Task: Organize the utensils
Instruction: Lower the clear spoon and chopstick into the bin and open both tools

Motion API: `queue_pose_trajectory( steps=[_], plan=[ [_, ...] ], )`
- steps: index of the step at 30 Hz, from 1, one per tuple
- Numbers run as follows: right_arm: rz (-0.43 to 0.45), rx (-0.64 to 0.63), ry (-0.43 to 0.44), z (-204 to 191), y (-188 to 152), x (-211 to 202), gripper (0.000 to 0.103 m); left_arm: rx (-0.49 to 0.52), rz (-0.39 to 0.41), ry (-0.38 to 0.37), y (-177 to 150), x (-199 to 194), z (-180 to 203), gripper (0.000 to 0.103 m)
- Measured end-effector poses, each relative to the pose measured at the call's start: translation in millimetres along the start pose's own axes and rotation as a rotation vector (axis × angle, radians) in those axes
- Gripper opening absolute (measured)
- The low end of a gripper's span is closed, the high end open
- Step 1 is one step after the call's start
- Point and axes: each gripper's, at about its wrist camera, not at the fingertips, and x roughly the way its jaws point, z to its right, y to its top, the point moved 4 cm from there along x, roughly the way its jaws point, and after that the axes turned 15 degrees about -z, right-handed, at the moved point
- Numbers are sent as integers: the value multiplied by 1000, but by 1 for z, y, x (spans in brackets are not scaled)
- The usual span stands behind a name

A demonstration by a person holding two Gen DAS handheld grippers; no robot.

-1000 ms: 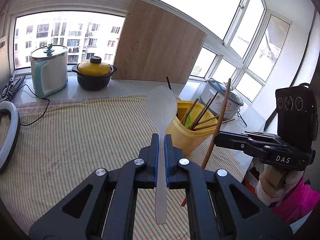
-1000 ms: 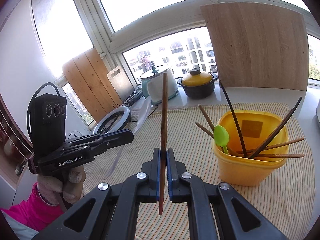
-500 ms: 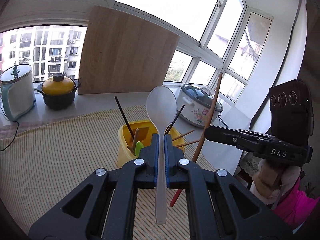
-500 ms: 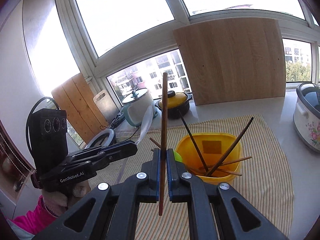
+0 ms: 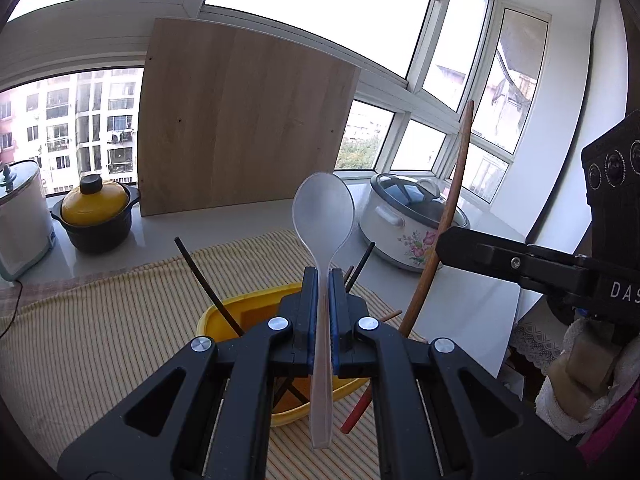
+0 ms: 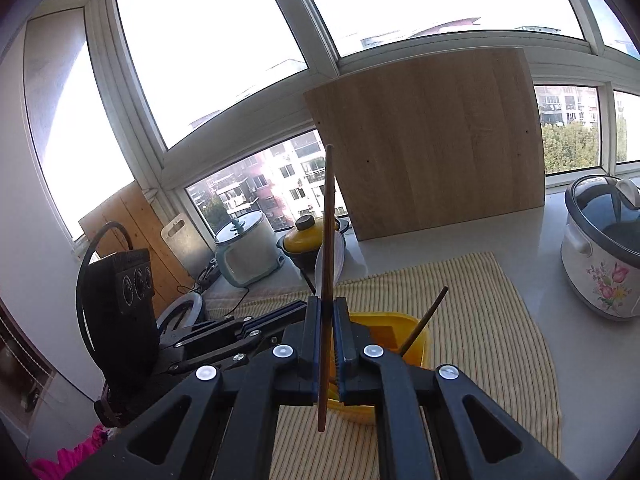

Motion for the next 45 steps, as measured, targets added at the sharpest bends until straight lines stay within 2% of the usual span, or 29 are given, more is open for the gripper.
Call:
queue_pose_trajectory(
  steps=[8,16,23,35,42,45],
  plan=[
    [27,38,1,19,14,0,3,-7,16,57,10,22,-1,3],
    [22,54,-16,31,17,11,3,52,46,152,14,35,10,3],
    [8,44,-34,33,16,20,3,53,63,163,15,40,11,3],
    [-35,46,-49,36,3,35,4,28,49,132,11,35,6,3],
    [-80,32,-53,35,-8,49,8,17,53,112,7,22,2,3],
    [-98,22,-82,33,-16,55,14,12,53,104,3,15,1,3]
  ],
)
